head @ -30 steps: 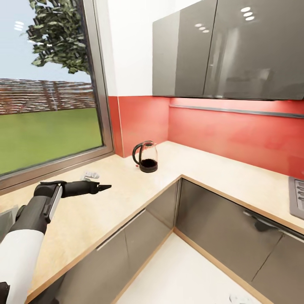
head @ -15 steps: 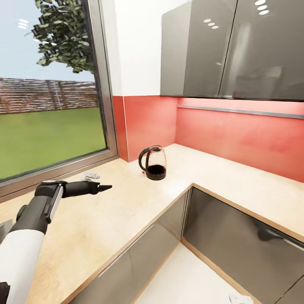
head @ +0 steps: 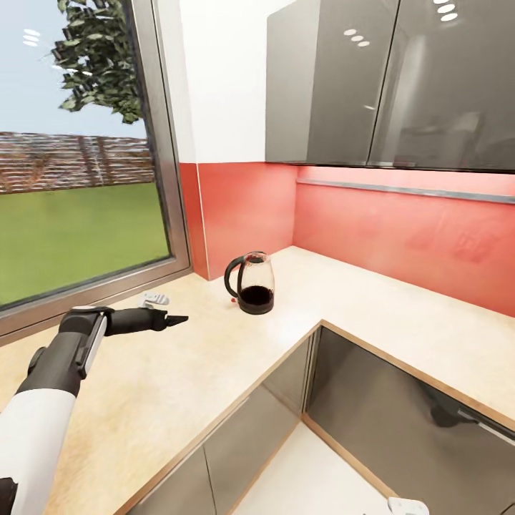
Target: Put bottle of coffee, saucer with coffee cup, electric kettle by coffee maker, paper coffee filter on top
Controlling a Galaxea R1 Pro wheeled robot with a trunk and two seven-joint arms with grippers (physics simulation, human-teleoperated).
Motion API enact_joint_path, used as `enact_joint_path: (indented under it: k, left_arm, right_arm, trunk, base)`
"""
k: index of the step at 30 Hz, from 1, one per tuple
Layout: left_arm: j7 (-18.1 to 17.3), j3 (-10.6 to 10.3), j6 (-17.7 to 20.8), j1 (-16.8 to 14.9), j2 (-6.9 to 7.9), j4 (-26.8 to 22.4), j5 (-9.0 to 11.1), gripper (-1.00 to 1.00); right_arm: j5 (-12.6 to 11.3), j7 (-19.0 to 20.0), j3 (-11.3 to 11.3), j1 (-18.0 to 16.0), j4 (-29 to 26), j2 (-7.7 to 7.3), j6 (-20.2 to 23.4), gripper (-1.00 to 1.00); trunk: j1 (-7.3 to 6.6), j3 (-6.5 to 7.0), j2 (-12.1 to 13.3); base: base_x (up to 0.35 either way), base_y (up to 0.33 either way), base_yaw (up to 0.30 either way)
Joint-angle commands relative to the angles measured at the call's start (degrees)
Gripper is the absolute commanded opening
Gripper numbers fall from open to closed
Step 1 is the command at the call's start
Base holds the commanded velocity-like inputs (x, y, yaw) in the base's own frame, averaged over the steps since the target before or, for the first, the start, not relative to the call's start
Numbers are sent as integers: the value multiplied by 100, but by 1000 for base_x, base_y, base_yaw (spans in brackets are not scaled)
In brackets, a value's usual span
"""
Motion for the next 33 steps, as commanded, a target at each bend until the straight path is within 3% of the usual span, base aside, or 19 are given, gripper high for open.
enact_joint_path:
  k: [1,9,22,24,28,29,33]
  left_arm:
    - [-51,19,35,-6,-3,-5,-48,100]
    - [-46,20,27,-6,-7,-5,-47,100]
    - [-51,60,25,-6,12,7,-40,100]
    - [-51,61,26,-6,9,16,-40,100]
    - [-46,67,27,-10,14,21,-39,100]
    - [-43,68,27,-14,14,6,-43,100]
    - [-42,56,33,-15,13,-5,-47,100]
  right_arm:
    - [-59,8,48,-5,6,0,-22,100]
    - [-58,6,48,-5,6,-1,-18,100]
    - [-46,11,55,-5,14,11,0,100]
    - [-35,17,51,14,26,98,86,100]
    - [227,8,61,792,37,223,527,100]
    - [483,13,65,1198,40,242,590,100]
    - [627,28,61,1541,41,246,887,100]
  trunk:
    - [1,-9,-7]
    - [1,-9,-7]
    - [1,-9,-7]
    - [1,-11,-7]
    - [1,-12,-7]
    - [1,-12,-7]
    - [1,-12,-7]
  base:
    - [3,-4,0]
    - [26,-115,17]
    - [84,-217,185]
    - [176,-30,66]
    - [42,-7,16]
    - [5,-1,2]
    - [1,0,0]
